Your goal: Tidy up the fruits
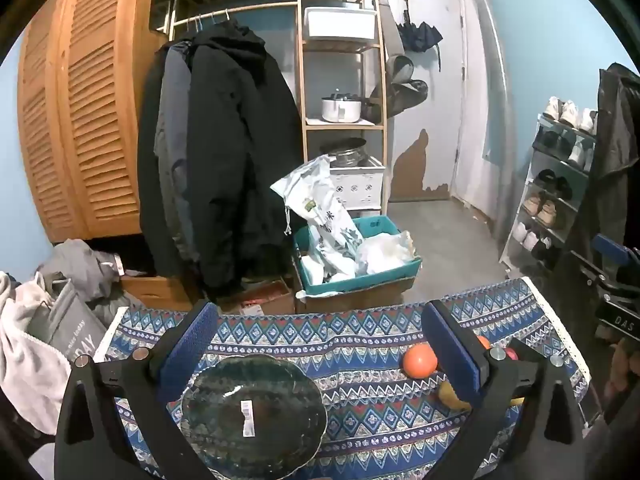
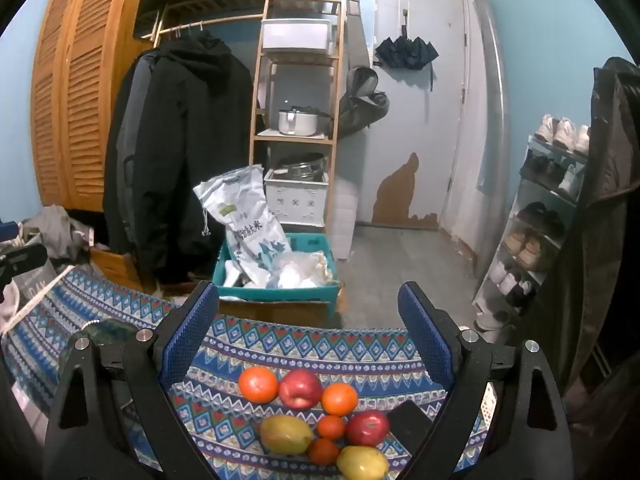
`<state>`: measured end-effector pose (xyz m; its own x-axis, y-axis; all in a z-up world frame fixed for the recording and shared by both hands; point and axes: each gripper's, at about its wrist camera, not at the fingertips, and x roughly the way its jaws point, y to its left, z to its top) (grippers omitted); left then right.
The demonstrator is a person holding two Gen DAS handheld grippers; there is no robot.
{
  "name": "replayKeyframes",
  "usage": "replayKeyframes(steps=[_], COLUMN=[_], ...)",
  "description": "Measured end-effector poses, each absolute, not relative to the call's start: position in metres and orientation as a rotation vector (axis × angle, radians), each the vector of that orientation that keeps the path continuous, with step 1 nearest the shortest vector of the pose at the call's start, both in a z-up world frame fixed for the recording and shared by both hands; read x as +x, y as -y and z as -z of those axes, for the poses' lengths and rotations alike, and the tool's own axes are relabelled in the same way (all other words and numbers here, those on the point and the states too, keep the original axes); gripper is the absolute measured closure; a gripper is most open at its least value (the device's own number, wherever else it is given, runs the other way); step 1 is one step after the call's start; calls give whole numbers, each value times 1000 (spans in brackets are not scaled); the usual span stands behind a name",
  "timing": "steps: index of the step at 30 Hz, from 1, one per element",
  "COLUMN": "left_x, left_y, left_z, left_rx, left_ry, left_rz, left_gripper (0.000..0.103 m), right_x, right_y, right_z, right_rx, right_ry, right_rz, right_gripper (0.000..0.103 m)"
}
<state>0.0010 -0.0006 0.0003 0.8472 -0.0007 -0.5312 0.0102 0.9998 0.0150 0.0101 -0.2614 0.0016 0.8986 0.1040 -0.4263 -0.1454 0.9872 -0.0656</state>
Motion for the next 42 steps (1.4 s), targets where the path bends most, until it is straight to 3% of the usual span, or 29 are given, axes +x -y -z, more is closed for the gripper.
replayKeyframes(steps=[42], left_x=[-5], left_y=[-2], left_z=[-5], left_rx=[0], left_ry=[-521], left_rz=[16], left_gripper=[1], right_x=[8], right_y=[265], right_z=[-7], right_rx=[-103], right_ry=[-427], right_rz=[-124], right_gripper=[14])
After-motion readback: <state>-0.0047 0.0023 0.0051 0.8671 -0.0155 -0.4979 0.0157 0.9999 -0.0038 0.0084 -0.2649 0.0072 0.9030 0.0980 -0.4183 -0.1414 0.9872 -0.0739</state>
